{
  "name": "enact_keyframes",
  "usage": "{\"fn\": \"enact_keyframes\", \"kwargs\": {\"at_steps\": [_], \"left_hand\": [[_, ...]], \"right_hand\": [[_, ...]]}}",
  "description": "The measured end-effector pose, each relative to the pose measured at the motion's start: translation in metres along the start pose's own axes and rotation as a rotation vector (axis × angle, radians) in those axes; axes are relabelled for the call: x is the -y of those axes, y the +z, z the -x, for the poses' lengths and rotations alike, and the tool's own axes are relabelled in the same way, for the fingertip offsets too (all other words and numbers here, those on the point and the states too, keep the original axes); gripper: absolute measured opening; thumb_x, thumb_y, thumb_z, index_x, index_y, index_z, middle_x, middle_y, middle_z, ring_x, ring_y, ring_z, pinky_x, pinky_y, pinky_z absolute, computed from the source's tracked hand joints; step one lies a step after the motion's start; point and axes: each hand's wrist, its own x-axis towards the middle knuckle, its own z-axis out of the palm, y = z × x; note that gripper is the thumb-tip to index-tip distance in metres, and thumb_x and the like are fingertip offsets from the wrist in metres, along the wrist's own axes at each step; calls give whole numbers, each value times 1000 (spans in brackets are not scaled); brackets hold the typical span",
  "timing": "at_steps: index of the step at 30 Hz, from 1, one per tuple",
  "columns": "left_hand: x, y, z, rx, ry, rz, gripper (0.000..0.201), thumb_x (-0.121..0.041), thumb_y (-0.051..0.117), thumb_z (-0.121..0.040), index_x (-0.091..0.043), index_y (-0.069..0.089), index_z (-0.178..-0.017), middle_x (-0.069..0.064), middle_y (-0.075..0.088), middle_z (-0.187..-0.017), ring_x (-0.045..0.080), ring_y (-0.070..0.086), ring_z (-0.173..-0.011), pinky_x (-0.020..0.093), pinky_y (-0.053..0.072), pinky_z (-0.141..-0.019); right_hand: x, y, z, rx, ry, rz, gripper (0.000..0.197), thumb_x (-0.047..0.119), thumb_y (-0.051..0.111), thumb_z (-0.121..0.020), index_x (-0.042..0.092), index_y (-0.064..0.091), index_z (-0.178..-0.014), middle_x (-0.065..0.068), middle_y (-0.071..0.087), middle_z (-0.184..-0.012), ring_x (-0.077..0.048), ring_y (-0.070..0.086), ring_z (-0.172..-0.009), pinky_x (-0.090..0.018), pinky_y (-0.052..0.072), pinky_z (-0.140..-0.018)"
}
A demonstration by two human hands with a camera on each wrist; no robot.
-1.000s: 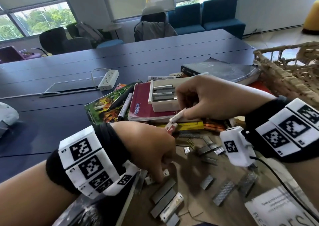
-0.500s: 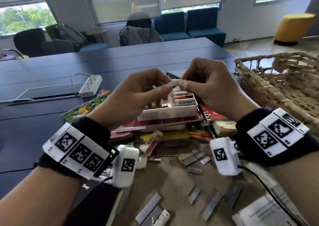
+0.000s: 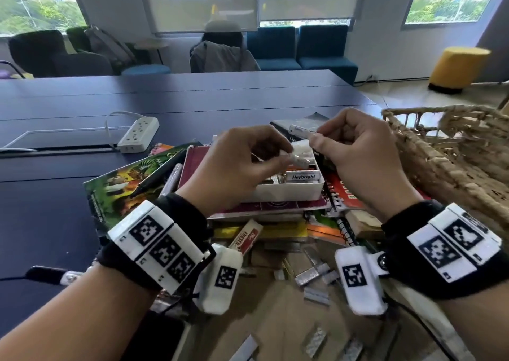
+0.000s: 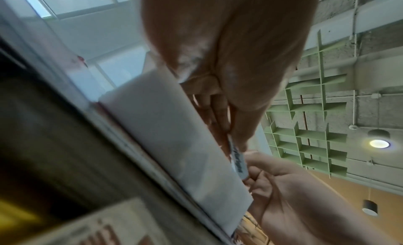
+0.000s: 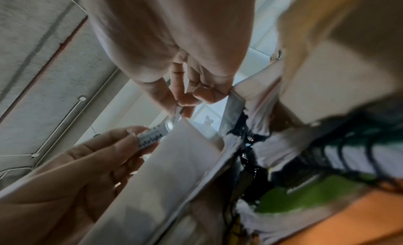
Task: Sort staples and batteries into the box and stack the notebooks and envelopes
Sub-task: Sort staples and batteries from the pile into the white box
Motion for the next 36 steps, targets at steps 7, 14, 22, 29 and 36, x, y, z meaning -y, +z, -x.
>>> {"fn": "enact_keyframes", "kwargs": {"at_steps": [7,14,22,29,36], "left_hand": [[-2,1,4,66,74,-136,8,-25,84,-84,-25,79,-90,-18,70,-82,4,63,-72,9,41,-66],[0,3,2,80,49,-162,5,-18,82,-85,-21,79,-87,-13,68,-84,4,65,-75,13,46,-67],[5,1,0,-69,-22,-209,6,-24,81,-86,-27,76,-88,-10,69,-90,-1,62,-75,22,52,-72],[2,3,1,35,16,-257,8,-25,82,-82,-29,75,-82,-11,66,-85,8,61,-81,19,46,-72],[3,2,0,20,26,-264,12,-37,84,-81,-31,73,-82,-13,64,-91,8,61,-84,25,49,-73]], "right_hand": [[0,2,2,9,1,19,11,17,80,-88,16,69,-86,-8,71,-79,-24,67,-74,-32,58,-67],[-2,1,0,8,15,34,10,17,80,-87,17,69,-87,-6,72,-79,-25,69,-77,-42,61,-72],[-1,0,-1,-5,7,49,12,15,80,-87,19,69,-88,-4,72,-80,-24,69,-77,-45,61,-73],[-4,-1,-1,10,-10,69,13,15,80,-86,21,69,-87,-2,71,-79,-22,67,-76,-41,61,-71],[-8,0,-2,29,-13,88,13,15,80,-86,21,68,-87,-2,70,-79,-24,67,-76,-46,60,-73]]}}
